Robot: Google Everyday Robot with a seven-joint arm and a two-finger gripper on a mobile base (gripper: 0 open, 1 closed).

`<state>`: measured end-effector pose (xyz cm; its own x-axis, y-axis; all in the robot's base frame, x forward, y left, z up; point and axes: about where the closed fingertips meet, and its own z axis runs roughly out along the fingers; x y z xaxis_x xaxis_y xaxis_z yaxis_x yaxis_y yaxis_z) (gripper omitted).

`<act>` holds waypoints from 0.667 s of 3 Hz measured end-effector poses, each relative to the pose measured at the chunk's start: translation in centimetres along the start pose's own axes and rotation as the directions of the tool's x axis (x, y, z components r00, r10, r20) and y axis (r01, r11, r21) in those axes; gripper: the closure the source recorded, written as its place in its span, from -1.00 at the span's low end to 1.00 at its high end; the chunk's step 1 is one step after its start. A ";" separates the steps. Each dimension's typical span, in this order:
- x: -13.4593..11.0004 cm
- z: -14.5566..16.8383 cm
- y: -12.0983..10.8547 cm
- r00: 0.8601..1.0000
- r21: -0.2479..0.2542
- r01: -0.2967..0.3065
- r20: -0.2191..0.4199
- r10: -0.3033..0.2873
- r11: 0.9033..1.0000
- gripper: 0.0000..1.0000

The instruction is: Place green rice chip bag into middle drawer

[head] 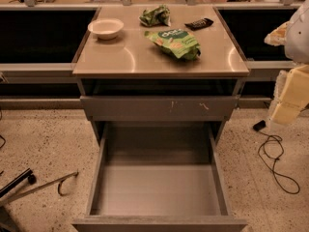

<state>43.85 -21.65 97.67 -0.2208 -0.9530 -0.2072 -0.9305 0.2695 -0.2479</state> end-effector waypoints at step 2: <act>-1.2 2.7 -4.8 0.999 0.022 0.044 0.013 -0.045 0.999 -1.00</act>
Offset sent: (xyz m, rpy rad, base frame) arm 0.1413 0.0016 -0.0354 -0.0108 -0.0433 0.1031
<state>49.35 -21.45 96.54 -0.1752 -0.9623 -0.2080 -0.9329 0.2298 -0.2773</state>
